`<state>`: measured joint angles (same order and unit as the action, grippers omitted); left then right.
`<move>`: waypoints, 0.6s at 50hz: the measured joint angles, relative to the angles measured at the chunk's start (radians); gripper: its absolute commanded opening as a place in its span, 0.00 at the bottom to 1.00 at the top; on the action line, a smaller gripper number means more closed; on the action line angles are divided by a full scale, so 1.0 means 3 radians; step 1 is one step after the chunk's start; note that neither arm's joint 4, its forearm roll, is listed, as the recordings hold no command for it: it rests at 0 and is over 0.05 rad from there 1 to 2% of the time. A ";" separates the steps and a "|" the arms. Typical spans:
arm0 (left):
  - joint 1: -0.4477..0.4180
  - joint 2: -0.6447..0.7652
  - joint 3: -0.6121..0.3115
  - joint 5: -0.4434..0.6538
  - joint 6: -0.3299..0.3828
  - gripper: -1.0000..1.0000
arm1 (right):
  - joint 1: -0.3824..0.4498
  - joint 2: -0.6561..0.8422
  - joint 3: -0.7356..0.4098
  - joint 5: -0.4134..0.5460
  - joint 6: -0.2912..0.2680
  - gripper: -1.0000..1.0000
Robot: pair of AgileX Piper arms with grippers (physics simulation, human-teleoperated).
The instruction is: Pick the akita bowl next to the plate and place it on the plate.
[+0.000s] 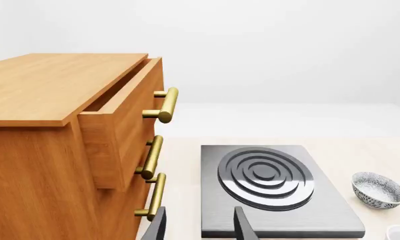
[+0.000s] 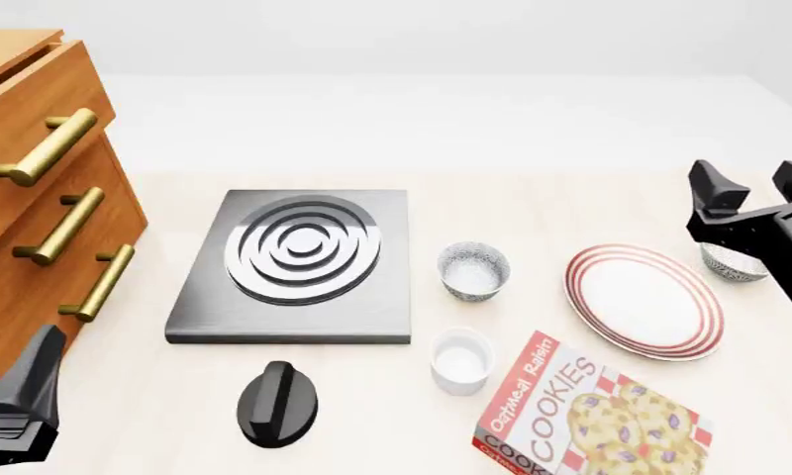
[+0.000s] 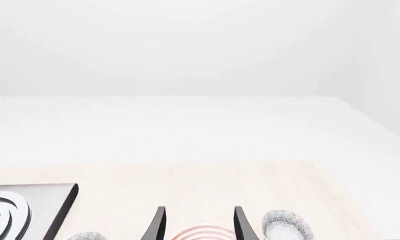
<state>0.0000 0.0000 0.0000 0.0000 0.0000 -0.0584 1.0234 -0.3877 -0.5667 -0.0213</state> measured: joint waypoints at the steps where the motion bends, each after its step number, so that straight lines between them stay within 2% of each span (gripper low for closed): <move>1: 0.0000 0.0000 0.0000 0.0000 0.0000 1.00 | -0.0004 0.0017 -0.0008 -0.0006 -0.0003 1.00; 30: 0.0000 0.0000 0.0000 0.0000 0.0000 1.00 | -0.0139 0.0615 -0.0322 -0.0127 -0.0081 1.00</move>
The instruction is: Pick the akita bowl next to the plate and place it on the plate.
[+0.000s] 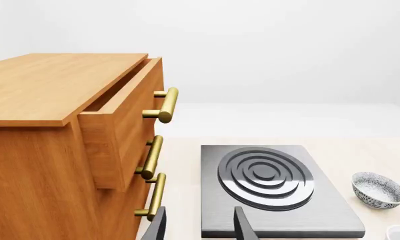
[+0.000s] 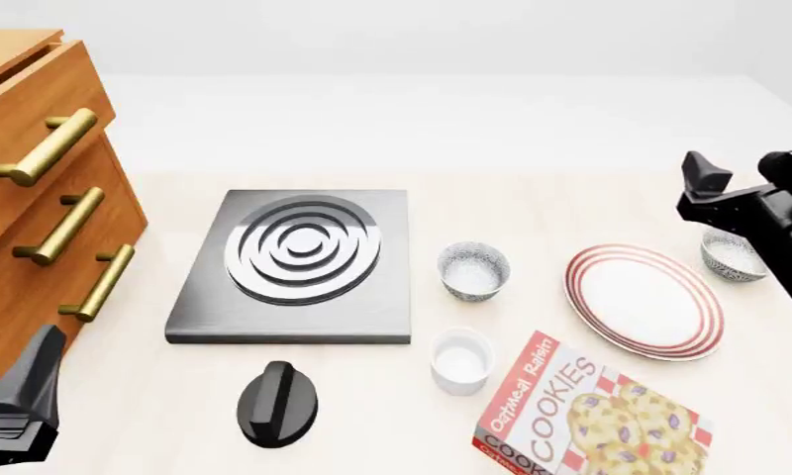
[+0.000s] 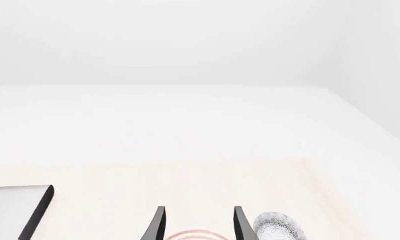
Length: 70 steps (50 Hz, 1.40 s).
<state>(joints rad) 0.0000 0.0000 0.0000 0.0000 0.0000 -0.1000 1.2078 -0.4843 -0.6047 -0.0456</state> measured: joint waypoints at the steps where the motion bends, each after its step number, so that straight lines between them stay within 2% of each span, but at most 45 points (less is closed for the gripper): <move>1: 0.0000 0.0000 0.0000 0.0000 0.0000 1.00 | -0.0006 0.0021 -0.0009 -0.0005 -0.0003 1.00; 34: 0.0000 0.0000 0.0000 0.0000 0.0000 1.00 | -0.0155 0.0397 -0.0311 0.0067 -0.0003 1.00; 70: 0.0000 0.0000 0.0000 0.0000 0.0000 1.00 | -0.0468 0.0600 -0.0567 0.0231 0.0204 1.00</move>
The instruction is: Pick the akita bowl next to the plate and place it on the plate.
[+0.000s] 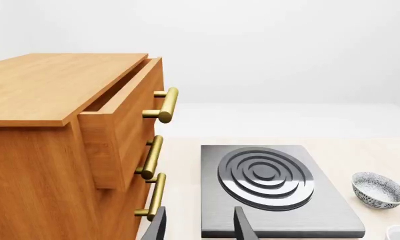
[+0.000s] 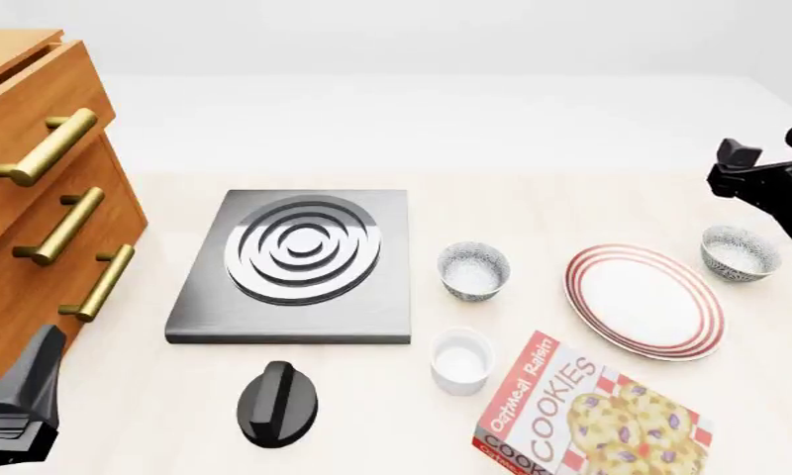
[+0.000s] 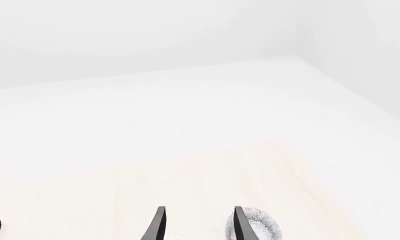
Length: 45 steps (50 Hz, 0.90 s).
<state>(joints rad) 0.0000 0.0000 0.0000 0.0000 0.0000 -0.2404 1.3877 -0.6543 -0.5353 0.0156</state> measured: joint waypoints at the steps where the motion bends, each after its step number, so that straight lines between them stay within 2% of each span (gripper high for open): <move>1: 0.0000 0.0000 0.0000 0.0000 0.0000 1.00 | -0.0009 0.0005 -0.0006 0.0006 0.0009 1.00; 45: 0.0000 0.0000 0.0000 0.0000 0.0000 1.00 | -0.0450 0.0115 -0.0016 -0.0008 0.0120 1.00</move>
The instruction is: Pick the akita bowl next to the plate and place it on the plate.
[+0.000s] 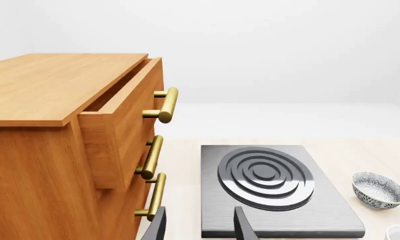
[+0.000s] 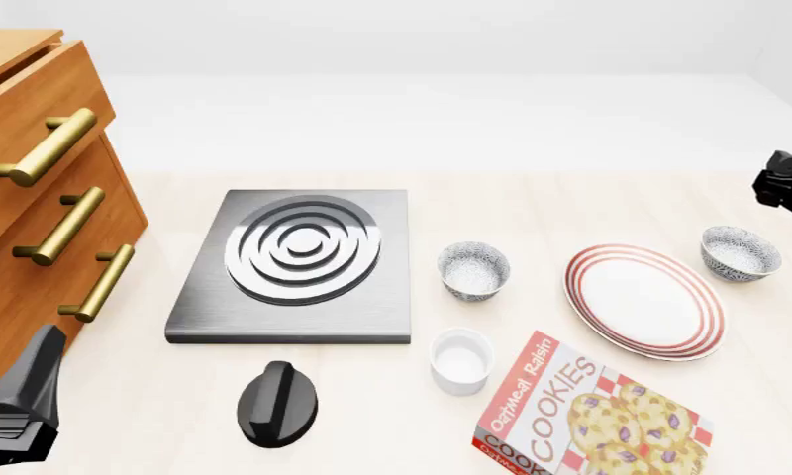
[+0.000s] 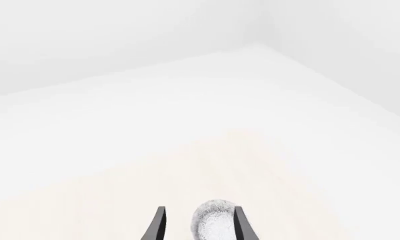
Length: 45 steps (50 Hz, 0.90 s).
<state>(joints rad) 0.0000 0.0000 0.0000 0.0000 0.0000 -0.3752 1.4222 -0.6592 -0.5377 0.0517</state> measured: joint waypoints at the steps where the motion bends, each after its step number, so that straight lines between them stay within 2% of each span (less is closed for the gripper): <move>1: 0.0000 0.0000 0.0000 0.0000 0.0000 1.00 | -0.0010 0.0005 0.0001 -0.0004 0.0001 1.00; 22: 0.0000 0.0000 0.0000 0.0000 0.0000 1.00 | -0.0228 0.0148 -0.0025 -0.0049 0.0061 1.00; 45: 0.0000 0.0000 0.0000 0.0000 0.0000 1.00 | -0.0323 0.0361 -0.0148 -0.0073 0.0106 1.00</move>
<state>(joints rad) 0.0000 0.0000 0.0000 0.0000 0.0000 -0.4722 1.5303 -0.7037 -0.5595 0.0835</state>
